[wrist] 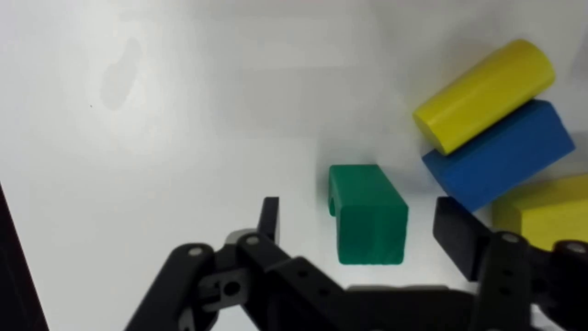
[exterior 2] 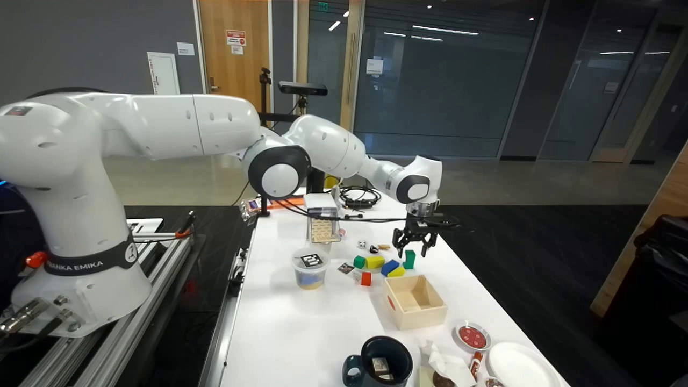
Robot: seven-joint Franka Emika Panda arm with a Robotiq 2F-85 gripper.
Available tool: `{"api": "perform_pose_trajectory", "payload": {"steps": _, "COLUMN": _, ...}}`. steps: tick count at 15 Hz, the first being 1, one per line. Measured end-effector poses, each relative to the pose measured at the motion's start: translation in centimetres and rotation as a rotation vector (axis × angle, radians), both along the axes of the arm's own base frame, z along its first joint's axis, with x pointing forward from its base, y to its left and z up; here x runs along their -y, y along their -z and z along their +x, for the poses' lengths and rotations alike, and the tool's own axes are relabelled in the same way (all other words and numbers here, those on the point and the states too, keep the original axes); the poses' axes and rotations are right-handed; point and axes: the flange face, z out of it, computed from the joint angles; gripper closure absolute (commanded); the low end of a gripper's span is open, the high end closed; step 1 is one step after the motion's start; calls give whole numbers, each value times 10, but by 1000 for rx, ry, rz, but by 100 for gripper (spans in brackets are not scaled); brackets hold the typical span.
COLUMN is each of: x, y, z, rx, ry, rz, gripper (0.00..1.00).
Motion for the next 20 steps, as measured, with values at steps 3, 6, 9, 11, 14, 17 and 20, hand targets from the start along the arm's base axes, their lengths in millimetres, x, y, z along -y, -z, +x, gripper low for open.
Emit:
{"api": "perform_pose_trajectory", "payload": {"steps": 3, "x": 1, "y": -12, "z": 2, "rx": -9, "ry": 24, "rz": -9, "gripper": 0}}
{"api": "perform_pose_trajectory", "payload": {"steps": 6, "x": -4, "y": -37, "z": 1, "rx": -34, "ry": 71, "rz": -35, "gripper": 0}}
{"api": "perform_pose_trajectory", "payload": {"steps": 9, "x": -22, "y": -60, "z": -5, "rx": -53, "ry": 139, "rz": -61, "gripper": 0}}
{"api": "perform_pose_trajectory", "payload": {"steps": 11, "x": -42, "y": -68, "z": -15, "rx": -74, "ry": 210, "rz": -77, "gripper": 0}}
{"api": "perform_pose_trajectory", "payload": {"steps": 14, "x": -73, "y": -65, "z": -32, "rx": -100, "ry": 320, "rz": -84, "gripper": 0}}
{"api": "perform_pose_trajectory", "payload": {"steps": 17, "x": -92, "y": -65, "z": -40, "rx": -115, "ry": 402, "rz": -48, "gripper": 0}}
{"api": "perform_pose_trajectory", "payload": {"steps": 20, "x": -95, "y": -69, "z": -37, "rx": -100, "ry": 411, "rz": -6, "gripper": 0}}
